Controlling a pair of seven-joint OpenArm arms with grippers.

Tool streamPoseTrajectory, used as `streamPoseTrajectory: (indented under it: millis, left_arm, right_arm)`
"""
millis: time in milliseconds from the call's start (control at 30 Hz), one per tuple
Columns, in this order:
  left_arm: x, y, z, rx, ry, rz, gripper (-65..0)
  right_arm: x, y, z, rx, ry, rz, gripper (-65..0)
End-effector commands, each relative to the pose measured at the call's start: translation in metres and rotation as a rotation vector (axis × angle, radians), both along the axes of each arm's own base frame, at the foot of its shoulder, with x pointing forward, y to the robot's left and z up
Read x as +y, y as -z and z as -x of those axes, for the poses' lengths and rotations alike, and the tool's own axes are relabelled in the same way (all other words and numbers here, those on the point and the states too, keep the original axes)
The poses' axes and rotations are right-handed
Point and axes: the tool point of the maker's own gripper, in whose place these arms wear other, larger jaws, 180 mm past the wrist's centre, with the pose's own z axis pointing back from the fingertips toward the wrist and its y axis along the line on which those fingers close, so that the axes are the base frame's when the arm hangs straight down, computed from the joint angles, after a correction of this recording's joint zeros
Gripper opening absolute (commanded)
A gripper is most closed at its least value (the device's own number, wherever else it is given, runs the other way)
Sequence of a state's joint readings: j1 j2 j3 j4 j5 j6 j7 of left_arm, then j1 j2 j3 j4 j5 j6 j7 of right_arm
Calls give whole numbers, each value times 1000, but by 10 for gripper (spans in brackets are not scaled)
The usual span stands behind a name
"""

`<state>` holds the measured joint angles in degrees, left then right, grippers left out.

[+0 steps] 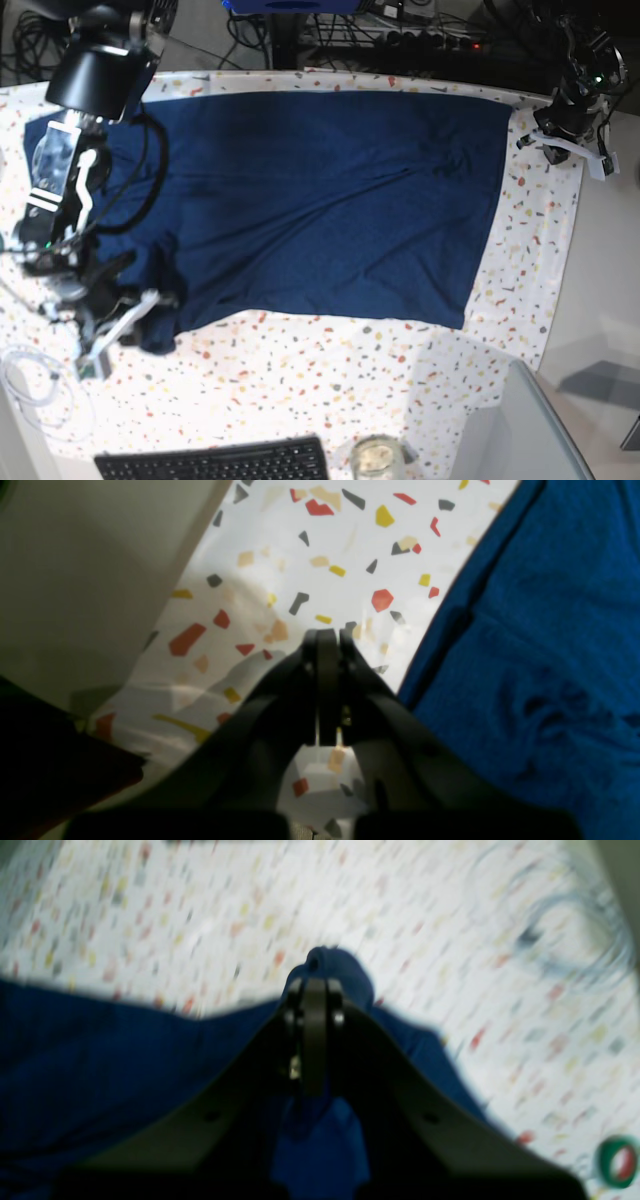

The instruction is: Layout the t-shirt on the table in an organized manner, then fold the t-shirt properly

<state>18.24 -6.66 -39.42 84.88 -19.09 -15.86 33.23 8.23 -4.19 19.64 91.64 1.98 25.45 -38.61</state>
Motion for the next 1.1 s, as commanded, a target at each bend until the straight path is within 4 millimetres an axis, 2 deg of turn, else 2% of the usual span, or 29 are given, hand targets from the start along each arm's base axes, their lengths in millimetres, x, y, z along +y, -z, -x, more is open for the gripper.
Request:
streamPoseTrajectory:
  millis: [0, 133, 200, 467, 633, 700, 733, 800, 867, 900, 933, 1000, 1067]
  left_arm:
    - [6, -11, -8, -37, 6, -24, -650]
    - [5, -11, -8, -39, 5, -22, -650]
    - [5, -11, -9, -39, 7, -22, -650]
    - [4, -10, -8, -39, 6, -20, -650]
    - [4, -9, -6, -34, 6, -19, -650]
    - [4, -9, -6, -33, 6, -19, -650]
    - [4, -9, -5, -31, 4, -19, -650]
    - [5, -8, -4, -30, 3, -20, -650]
    - [5, -8, -3, -29, 1, -20, -650]
    - [6, -8, -3, -29, 0, -21, -650]
    - [7, -9, -3, -29, -1, -23, -650]
    - [7, -9, -2, -28, -1, -23, -650]
    - [7, -9, -2, -28, -1, -23, -650]
  right_arm:
    - [6, -15, -7, -61, -22, -12, -650]
    - [22, 9, 17, 1, -61, -33, -650]
    - [36, 21, 29, 34, -108, -31, -650]
    - [98, 41, 76, 96, -293, -22, -650]
    - [119, 63, 94, 168, -349, -38, -641]
    - [120, 70, 99, 197, -355, -37, -618]
    - [119, 72, 102, 216, -359, -31, -587]
    - [115, 74, 107, 257, -361, -7, -483]
    - [108, 63, 103, 239, -350, 15, -395]
    - [105, 56, 100, 215, -343, 20, -371]
    - [100, 49, 96, 194, -324, 25, -359]
    - [76, 38, 84, 159, -251, 33, -359]
    - [58, 25, 62, 119, -198, 40, -353]
